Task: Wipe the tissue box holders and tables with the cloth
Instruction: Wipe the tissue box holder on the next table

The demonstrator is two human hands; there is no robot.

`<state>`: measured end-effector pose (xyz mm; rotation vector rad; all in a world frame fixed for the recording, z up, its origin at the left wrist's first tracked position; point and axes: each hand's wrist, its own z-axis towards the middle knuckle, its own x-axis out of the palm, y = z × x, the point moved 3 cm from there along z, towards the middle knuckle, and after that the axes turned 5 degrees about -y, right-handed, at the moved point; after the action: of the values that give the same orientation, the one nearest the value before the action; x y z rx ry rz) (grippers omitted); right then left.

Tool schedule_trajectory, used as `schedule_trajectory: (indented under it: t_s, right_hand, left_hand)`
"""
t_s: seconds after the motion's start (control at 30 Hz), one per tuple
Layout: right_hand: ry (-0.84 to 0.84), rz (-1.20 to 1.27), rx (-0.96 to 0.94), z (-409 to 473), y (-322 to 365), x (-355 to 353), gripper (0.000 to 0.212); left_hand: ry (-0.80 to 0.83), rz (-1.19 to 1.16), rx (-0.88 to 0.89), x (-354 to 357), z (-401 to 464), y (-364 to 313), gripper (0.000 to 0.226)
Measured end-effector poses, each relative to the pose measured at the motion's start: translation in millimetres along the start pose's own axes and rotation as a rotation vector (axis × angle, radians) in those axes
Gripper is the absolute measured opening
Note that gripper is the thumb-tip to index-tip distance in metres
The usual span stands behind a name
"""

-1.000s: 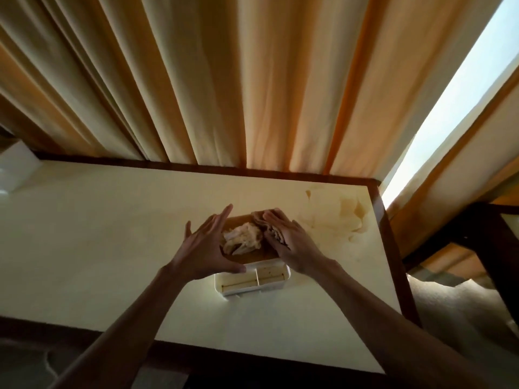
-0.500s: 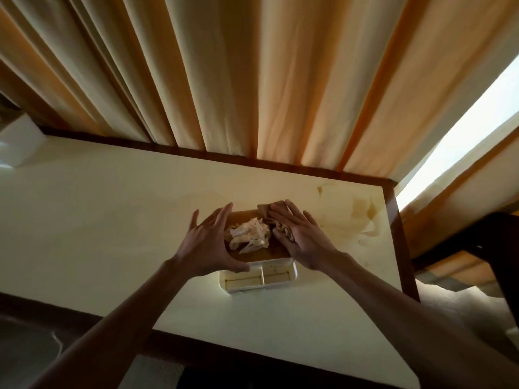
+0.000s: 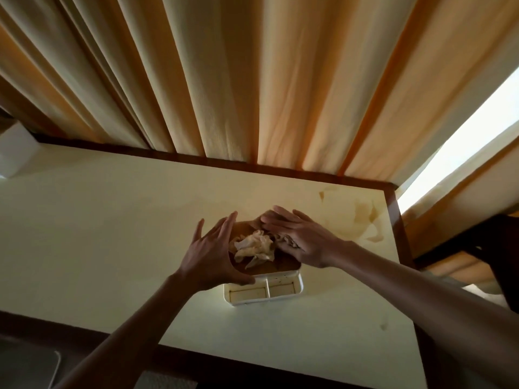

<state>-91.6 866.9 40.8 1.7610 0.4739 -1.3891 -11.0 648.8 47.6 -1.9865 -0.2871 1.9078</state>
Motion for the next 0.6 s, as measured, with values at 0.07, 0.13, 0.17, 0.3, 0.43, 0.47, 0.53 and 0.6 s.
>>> schedule_trajectory:
  t_s: [0.07, 0.13, 0.17, 0.3, 0.43, 0.47, 0.53, 0.6]
  right_hand:
    - [0.027, -0.005, 0.014, -15.9, -13.0, -7.4, 0.059]
    - [0.025, -0.009, 0.034, -22.9, -19.6, -11.3, 0.058]
    - [0.015, -0.006, 0.049, -20.4, -18.9, -11.0, 0.057]
    - [-0.127, 0.128, 0.172, -9.5, -9.3, -3.0, 0.051]
    - [-0.329, 0.222, 0.332, -47.1, 6.3, 22.3, 0.052]
    - [-0.374, 0.170, 0.322, -56.8, 17.2, 32.1, 0.052]
    - [-0.448, 0.075, 0.273, -68.7, 39.8, 50.3, 0.051]
    - [-0.500, 0.038, 0.223, -72.3, 51.2, 58.7, 0.050]
  left_hand:
    - [0.018, -0.006, 0.011, -1.5, 1.1, 0.6, 0.144]
    - [0.017, -0.013, 0.011, -1.3, 1.6, 1.3, 0.144]
    - [0.012, -0.018, 0.006, -1.5, 2.4, 1.5, 0.144]
    - [-0.033, -0.034, -0.019, -3.9, 12.0, 4.4, 0.145]
    - [-0.031, -0.062, -0.005, -4.4, 21.6, 9.1, 0.151]
    - [-0.030, -0.070, -0.002, -3.6, 22.7, 10.3, 0.151]
    - [-0.040, -0.072, 0.008, -1.2, 24.7, 13.1, 0.151]
    - [-0.045, -0.078, 0.014, 2.0, 25.9, 15.5, 0.153]
